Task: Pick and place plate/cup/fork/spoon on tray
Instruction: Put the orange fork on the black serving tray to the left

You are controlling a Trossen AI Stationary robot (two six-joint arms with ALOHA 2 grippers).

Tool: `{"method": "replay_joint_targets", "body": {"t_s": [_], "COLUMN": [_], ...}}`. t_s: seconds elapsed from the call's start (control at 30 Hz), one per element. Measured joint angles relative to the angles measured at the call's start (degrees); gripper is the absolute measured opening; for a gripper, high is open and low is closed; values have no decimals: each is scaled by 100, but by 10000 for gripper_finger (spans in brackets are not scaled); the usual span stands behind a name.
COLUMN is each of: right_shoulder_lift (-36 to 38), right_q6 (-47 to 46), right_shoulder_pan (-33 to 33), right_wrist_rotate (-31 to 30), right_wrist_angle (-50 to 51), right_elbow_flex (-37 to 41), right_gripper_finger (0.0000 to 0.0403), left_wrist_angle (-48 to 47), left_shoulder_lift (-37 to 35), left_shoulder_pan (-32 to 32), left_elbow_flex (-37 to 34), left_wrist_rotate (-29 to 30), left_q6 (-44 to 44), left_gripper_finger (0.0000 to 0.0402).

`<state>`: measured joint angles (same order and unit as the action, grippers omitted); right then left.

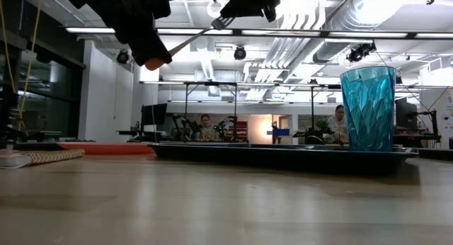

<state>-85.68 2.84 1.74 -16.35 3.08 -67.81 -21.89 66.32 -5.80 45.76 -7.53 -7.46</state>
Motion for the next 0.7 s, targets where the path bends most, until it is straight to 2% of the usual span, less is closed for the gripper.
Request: {"method": "replay_joint_targets", "body": {"t_s": [0.13, 0.4, 0.53, 0.7], "right_shoulder_lift": [45, 408, 627, 777], "right_q6": [-142, -243, -586, -900], "right_shoulder_pan": [-24, -37, -37, -37], "right_wrist_rotate": [-168, -988, -1060, -1277], "right_wrist_angle": [-22, 922, 1659, 2194], "right_elbow_flex": [0, 0, 0, 25], "right_gripper_finger": [40, 181, 228, 246], "left_wrist_angle": [-433, -807, -416, 1004], "left_shoulder_lift": [-280, -1058, -1354, -1334], "left_shoulder_pan": [-169, -611, -721, -928], "left_elbow_flex": [-24, -30, -427, -1547], "left_wrist_rotate": [301, 545, 573, 284], "left_q6": [15, 55, -46, -508], "left_gripper_finger": [4, 2, 2, 1]}}
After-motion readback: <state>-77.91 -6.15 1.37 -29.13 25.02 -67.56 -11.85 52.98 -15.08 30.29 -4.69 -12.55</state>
